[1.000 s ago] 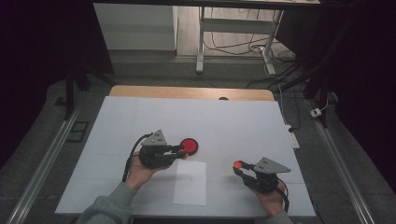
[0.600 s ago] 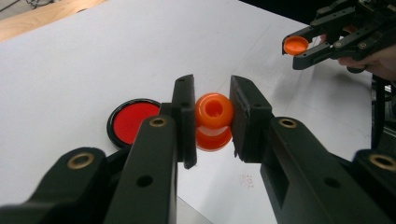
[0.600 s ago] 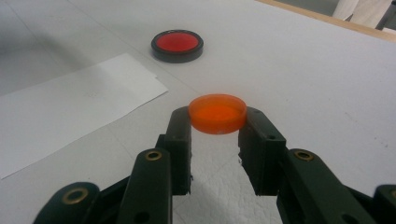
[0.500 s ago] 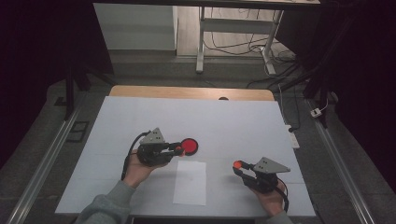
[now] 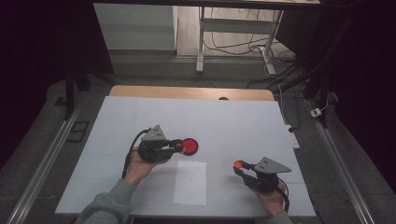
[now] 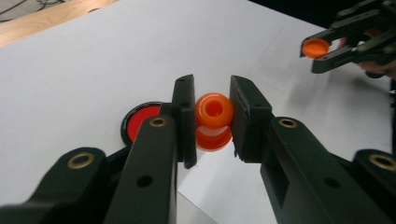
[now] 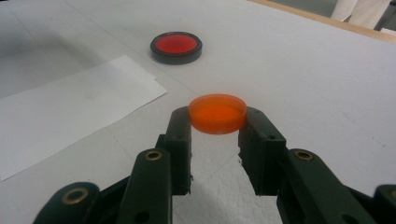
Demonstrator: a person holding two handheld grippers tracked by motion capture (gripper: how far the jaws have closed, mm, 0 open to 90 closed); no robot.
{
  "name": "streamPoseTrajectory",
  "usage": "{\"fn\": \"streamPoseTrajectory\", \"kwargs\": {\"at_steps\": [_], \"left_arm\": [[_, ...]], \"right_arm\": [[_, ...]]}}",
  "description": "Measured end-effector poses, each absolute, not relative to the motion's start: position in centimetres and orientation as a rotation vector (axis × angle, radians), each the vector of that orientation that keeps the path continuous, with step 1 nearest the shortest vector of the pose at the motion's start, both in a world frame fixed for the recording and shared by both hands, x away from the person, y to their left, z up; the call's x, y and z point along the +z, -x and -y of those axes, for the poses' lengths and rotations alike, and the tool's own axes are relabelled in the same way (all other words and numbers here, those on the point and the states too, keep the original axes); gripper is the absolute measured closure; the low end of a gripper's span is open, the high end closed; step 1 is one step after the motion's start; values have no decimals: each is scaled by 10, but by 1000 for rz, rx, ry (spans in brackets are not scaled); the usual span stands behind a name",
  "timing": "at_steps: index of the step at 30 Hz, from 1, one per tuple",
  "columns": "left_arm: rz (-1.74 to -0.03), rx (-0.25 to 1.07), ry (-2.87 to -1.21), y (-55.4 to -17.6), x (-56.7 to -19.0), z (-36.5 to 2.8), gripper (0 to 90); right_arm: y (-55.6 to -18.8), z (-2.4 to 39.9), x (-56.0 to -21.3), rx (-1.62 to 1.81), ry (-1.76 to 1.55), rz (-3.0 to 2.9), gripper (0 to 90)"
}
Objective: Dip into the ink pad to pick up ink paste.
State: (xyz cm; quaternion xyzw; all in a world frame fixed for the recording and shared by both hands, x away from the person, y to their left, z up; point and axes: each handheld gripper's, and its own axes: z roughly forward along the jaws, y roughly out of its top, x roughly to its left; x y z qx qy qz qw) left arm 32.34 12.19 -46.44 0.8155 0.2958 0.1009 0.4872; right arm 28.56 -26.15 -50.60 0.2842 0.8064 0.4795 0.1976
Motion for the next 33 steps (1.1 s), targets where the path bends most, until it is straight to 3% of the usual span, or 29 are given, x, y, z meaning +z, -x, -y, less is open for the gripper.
{"fn": "streamPoseTrajectory", "kwargs": {"at_steps": [33], "left_arm": [[-733, 215, -2013, -375, -472, -98, 725]], "right_arm": [[-286, 265, -505, 1333, -811, -2241, 646]]}}
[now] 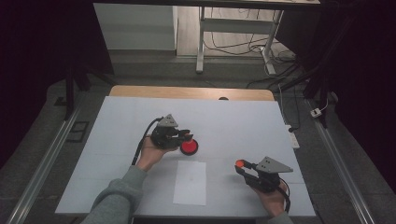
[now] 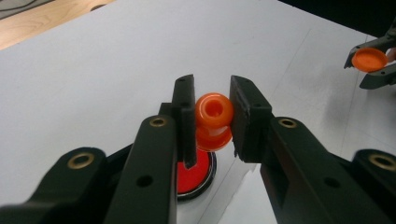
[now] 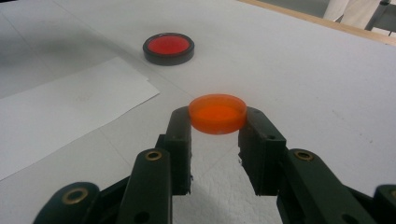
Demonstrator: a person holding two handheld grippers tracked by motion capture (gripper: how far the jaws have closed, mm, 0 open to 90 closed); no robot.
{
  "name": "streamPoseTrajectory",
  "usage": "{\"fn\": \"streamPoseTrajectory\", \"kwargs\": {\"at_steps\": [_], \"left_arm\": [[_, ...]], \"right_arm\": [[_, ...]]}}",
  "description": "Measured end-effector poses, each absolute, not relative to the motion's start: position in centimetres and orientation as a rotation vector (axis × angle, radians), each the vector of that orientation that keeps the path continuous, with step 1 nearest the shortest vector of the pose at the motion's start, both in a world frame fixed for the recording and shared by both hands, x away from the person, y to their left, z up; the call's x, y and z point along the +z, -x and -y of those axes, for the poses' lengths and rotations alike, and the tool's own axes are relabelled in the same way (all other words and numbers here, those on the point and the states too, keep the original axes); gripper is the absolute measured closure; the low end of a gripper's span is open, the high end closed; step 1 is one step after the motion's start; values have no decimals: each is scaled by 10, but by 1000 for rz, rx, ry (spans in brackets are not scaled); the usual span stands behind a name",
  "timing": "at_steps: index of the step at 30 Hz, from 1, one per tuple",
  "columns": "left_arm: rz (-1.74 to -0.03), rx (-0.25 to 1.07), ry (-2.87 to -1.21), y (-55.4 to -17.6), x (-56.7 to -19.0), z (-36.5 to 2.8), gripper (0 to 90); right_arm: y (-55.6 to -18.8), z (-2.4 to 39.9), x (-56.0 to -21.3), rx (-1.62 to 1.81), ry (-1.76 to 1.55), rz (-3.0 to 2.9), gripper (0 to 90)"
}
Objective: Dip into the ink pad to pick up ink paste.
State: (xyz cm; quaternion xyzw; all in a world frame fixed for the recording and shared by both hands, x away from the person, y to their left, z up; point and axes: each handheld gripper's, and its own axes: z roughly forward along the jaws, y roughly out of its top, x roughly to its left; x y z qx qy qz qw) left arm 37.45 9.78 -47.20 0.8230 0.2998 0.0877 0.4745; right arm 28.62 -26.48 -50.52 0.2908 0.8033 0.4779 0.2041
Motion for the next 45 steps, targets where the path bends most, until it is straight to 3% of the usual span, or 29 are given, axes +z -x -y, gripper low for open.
{"fn": "streamPoseTrajectory", "kwargs": {"at_steps": [45], "left_arm": [[-784, 230, -2113, -396, -514, -86, 725]], "right_arm": [[-287, 263, -508, 1328, -799, -2255, 646]]}}
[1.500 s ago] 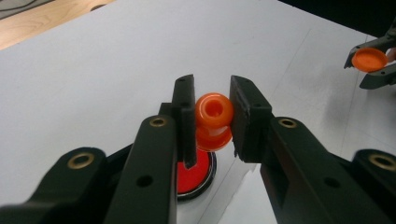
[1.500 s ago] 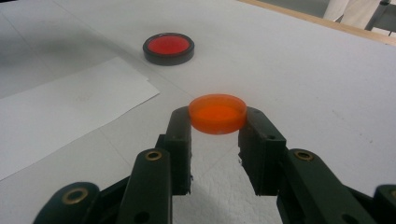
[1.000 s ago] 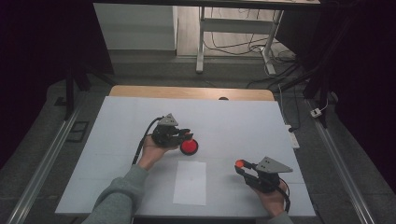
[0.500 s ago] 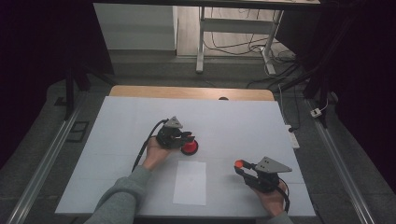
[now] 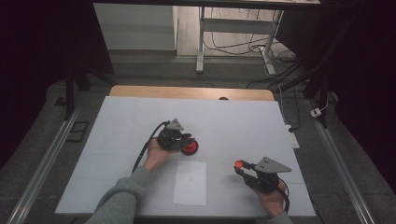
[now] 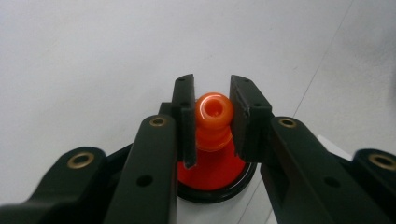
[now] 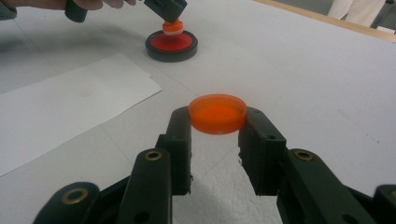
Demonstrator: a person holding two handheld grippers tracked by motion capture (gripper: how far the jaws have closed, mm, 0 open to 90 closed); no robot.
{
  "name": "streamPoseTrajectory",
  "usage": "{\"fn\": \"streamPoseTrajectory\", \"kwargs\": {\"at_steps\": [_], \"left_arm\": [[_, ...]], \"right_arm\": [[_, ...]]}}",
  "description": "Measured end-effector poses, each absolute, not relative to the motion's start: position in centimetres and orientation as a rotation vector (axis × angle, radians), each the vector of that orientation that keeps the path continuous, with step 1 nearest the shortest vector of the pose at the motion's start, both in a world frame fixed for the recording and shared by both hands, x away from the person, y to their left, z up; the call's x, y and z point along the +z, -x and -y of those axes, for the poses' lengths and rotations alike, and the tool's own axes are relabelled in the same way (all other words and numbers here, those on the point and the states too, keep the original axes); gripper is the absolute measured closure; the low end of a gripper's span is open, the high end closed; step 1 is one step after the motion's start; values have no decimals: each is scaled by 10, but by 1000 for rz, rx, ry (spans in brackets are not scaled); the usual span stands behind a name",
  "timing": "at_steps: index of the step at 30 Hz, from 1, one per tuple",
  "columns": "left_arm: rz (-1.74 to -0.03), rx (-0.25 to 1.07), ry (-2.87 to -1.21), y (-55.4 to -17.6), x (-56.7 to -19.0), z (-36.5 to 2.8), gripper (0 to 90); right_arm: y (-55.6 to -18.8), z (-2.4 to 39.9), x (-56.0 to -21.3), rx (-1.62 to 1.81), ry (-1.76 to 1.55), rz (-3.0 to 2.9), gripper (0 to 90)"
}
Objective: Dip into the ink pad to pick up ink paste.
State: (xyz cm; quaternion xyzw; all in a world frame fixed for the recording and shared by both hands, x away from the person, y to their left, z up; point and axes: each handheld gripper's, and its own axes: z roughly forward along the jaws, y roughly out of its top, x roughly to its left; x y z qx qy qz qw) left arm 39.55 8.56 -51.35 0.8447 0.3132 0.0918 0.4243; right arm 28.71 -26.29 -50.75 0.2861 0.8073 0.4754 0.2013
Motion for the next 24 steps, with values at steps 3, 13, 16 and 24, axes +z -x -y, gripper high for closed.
{"fn": "streamPoseTrajectory", "kwargs": {"at_steps": [3, 13, 16, 24], "left_arm": [[-783, 239, -2114, -395, -514, -85, 725], [-776, 270, -2136, -394, -519, -81, 725], [-766, 287, -2147, -393, -520, -80, 725], [-756, 307, -2148, -391, -522, -80, 728]], "right_arm": [[-287, 263, -508, 1328, -799, -2256, 646], [-287, 263, -508, 1329, -800, -2258, 646], [-288, 262, -509, 1328, -803, -2259, 646], [-288, 263, -508, 1329, -801, -2258, 645]]}}
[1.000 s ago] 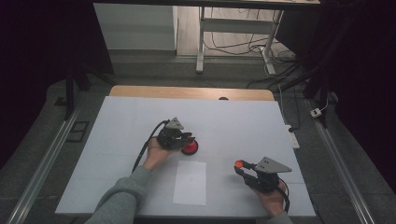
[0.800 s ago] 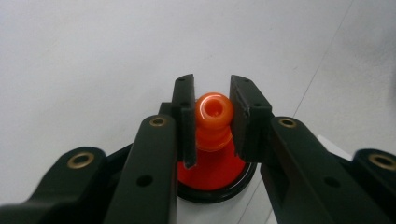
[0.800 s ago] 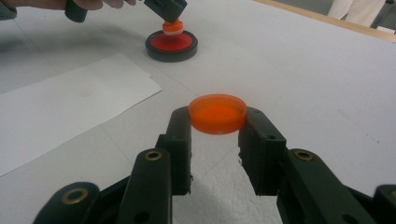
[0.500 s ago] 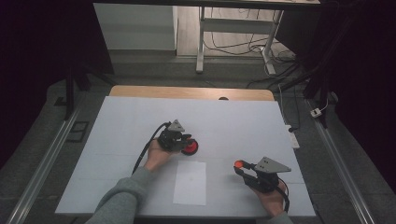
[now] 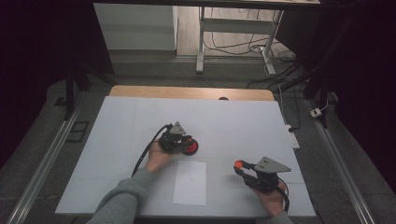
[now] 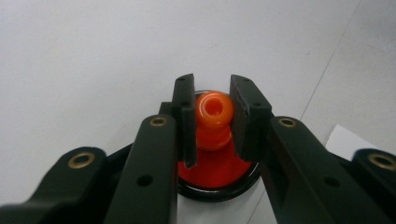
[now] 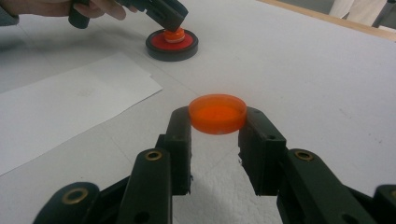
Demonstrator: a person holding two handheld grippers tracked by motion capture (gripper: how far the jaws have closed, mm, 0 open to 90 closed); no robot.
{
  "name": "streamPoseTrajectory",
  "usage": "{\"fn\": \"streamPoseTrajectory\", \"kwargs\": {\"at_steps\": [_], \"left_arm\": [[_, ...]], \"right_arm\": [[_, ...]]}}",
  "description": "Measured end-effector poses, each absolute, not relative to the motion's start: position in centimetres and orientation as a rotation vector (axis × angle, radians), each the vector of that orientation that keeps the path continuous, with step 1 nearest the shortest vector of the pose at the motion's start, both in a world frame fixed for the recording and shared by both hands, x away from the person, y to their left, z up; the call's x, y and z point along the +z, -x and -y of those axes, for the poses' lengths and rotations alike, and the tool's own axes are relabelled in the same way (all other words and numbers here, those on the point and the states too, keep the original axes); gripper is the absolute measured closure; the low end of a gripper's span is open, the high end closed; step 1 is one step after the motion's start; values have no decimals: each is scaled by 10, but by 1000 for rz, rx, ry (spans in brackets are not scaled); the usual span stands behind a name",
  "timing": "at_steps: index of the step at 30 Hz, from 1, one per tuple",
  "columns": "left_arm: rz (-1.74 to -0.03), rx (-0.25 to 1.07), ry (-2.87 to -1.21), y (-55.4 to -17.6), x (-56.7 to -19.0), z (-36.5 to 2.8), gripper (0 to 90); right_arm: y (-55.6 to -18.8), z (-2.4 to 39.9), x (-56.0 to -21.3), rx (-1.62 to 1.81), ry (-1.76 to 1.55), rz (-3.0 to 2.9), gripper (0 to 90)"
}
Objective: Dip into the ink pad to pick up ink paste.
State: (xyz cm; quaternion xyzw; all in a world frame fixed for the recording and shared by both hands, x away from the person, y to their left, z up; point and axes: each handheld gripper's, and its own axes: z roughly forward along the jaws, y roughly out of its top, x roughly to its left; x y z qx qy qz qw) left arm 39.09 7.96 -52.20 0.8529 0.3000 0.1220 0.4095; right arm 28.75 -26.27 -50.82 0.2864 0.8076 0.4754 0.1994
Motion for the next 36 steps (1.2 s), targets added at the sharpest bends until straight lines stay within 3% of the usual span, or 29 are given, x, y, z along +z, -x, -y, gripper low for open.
{"fn": "streamPoseTrajectory", "kwargs": {"at_steps": [23, 36], "left_arm": [[-735, 381, -2180, -385, -522, -75, 731], [-749, 326, -2158, -389, -523, -79, 732]], "right_arm": [[-287, 262, -509, 1323, -800, -2262, 645], [-286, 262, -508, 1325, -796, -2259, 646]]}}
